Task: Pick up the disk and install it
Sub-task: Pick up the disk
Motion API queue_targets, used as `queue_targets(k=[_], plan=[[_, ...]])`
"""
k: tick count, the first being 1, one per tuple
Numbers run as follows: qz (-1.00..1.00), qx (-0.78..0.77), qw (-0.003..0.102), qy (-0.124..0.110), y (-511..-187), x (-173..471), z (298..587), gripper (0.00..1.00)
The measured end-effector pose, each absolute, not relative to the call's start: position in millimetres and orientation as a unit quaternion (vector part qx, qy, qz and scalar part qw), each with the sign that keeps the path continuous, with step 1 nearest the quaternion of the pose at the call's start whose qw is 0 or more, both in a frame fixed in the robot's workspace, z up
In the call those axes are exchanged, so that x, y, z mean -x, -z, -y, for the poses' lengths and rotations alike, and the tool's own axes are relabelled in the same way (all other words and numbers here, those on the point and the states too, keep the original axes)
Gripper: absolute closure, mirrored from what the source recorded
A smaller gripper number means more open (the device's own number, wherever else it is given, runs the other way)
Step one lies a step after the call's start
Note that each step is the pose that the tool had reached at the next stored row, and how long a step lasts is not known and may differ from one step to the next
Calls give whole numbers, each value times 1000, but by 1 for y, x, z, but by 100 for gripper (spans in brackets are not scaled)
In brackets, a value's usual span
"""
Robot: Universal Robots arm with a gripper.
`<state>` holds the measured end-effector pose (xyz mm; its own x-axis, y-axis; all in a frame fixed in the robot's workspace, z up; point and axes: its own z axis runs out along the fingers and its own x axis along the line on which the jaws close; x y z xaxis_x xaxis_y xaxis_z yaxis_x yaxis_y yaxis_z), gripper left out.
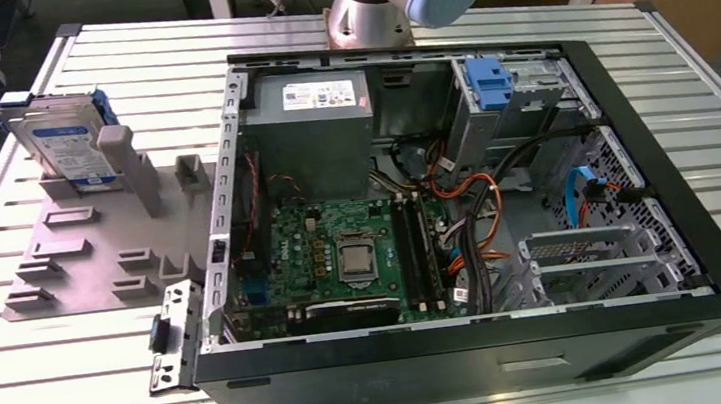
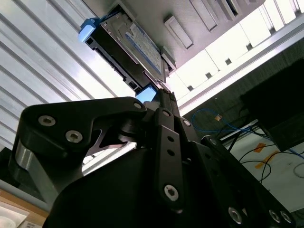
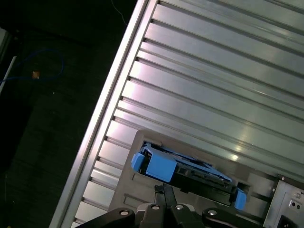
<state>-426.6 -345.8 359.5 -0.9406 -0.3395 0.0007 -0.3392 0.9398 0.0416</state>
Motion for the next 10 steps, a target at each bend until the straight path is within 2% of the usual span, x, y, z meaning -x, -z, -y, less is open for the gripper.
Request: queue_targets(k=[10], plan=[[978, -206, 5, 20, -359, 427, 346, 89]])
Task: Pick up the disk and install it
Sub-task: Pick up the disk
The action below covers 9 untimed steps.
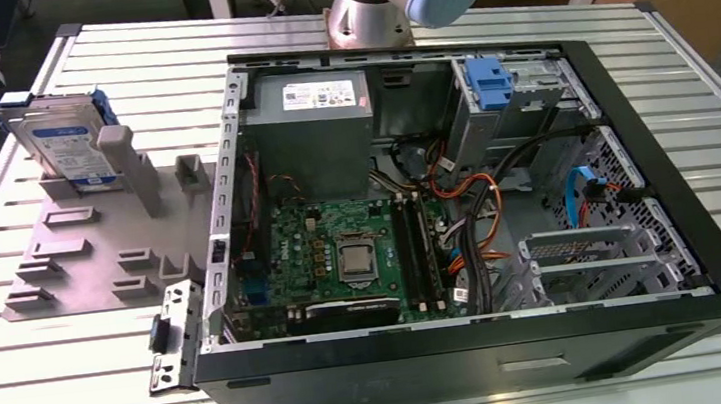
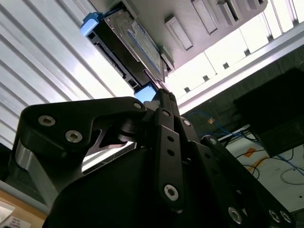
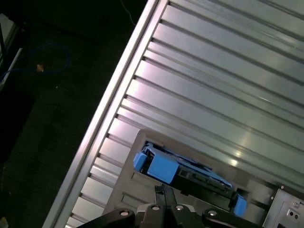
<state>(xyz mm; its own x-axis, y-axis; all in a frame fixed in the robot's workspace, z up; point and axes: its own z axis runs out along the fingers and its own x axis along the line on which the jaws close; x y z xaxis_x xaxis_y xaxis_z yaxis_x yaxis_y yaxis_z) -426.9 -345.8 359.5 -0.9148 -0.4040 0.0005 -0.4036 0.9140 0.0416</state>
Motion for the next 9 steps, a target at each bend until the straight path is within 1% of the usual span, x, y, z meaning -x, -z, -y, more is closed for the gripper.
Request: queue_targets(k=[9], plan=[[975, -222, 5, 20, -360, 427, 346, 89]])
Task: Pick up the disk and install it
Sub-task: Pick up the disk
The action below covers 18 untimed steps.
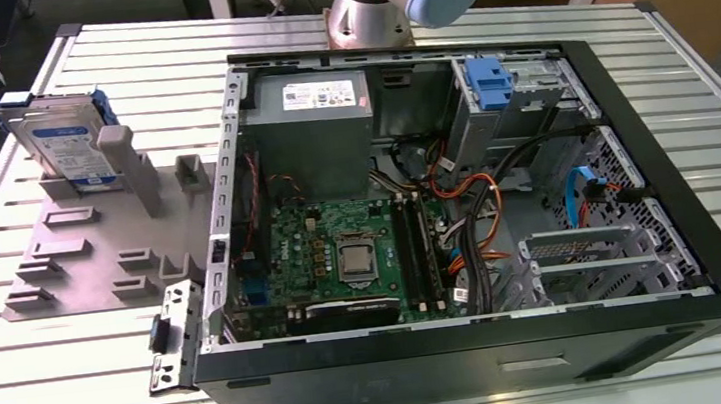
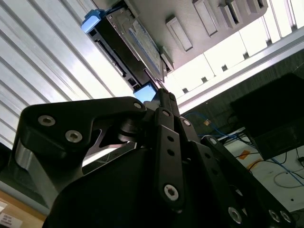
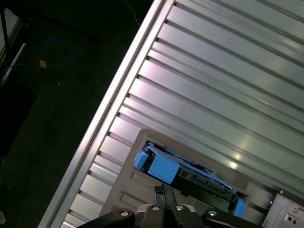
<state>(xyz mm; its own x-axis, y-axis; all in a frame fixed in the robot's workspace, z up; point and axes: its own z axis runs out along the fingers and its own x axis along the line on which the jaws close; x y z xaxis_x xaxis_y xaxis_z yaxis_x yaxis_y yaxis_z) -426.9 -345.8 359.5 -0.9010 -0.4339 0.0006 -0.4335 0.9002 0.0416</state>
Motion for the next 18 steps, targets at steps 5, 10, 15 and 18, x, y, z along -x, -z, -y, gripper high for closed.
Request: queue_targets(k=[5, 10, 15, 18], plan=[[975, -223, 5, 20, -360, 427, 346, 89], [972, -234, 5, 20, -359, 427, 346, 89], [961, -276, 6, 20, -358, 427, 346, 89], [960, -280, 5, 20, -357, 427, 341, 89]])
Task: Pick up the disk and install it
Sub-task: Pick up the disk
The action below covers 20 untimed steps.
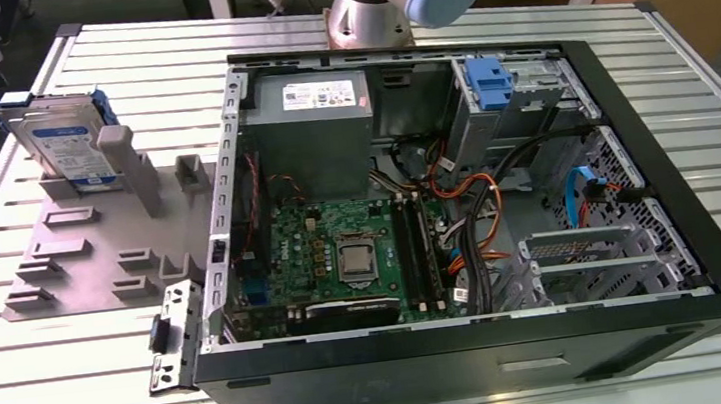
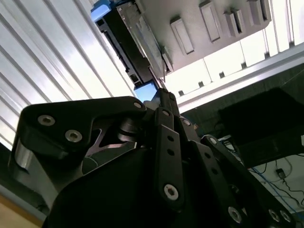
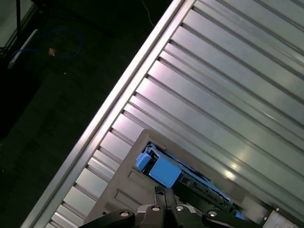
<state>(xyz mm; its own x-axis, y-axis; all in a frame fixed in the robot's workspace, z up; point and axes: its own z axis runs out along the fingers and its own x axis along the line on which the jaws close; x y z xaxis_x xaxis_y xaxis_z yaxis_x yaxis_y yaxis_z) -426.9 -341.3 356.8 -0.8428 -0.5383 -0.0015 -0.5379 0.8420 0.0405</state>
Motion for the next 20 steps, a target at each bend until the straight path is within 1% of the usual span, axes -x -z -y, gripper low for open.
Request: queue_targets(k=[4, 20], plan=[[960, -281, 4, 19, -356, 427, 333, 89], [914, -406, 7, 19, -354, 427, 333, 89]])
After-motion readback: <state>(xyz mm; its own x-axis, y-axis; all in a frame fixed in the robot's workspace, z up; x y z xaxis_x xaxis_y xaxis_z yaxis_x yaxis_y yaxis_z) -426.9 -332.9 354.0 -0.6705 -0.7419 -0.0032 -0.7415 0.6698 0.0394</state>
